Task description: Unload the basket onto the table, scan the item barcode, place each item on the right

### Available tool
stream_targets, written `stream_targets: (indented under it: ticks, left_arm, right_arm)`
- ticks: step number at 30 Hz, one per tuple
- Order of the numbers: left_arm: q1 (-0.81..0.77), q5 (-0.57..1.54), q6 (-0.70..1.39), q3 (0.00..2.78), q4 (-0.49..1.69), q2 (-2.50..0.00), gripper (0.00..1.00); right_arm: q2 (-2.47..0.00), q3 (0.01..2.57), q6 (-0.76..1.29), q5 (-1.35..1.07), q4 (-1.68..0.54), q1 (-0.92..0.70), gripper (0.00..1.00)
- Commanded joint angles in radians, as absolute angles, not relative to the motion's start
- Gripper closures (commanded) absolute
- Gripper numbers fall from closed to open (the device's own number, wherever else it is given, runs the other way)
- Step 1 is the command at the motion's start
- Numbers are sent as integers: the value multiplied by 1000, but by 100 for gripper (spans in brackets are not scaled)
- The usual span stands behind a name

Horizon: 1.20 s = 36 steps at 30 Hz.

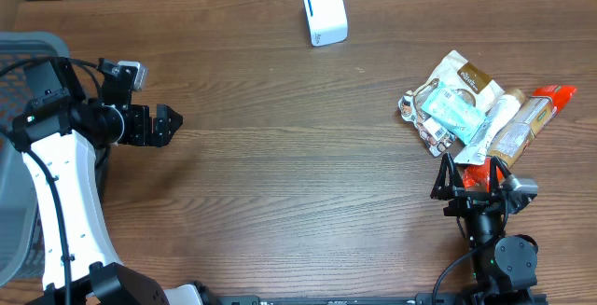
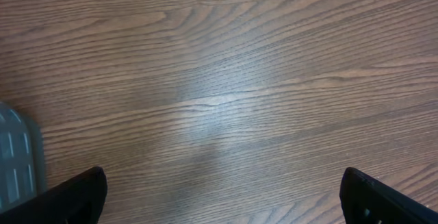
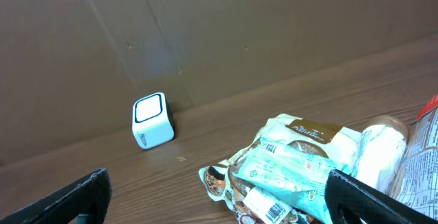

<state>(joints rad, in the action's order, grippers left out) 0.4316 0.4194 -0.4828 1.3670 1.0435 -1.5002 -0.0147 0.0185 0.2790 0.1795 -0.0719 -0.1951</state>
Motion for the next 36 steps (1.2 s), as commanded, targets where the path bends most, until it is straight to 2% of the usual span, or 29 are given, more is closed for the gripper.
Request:
stream_targets:
  ticks: [1, 23, 28, 32, 36]
  left_arm:
    - [423, 434, -501, 1368, 1042, -1504, 0]
    - [423, 434, -501, 1368, 1042, -1473, 1]
    - [405, 426, -508, 1367, 1042, -1373, 0]
    - [352, 254, -528, 1344, 1039, -1229, 0]
    - [289, 225, -528, 1269, 1039, -1074, 1]
  right_arm:
    - [-3, 8, 268, 172, -66, -189, 0]
    - [-3, 8, 268, 171, -66, -189, 0]
    - [-3, 8, 268, 171, -66, -189, 0]
    - [-3, 8, 268, 172, -66, -189, 0]
    - [-3, 8, 268, 172, -66, -189, 0]
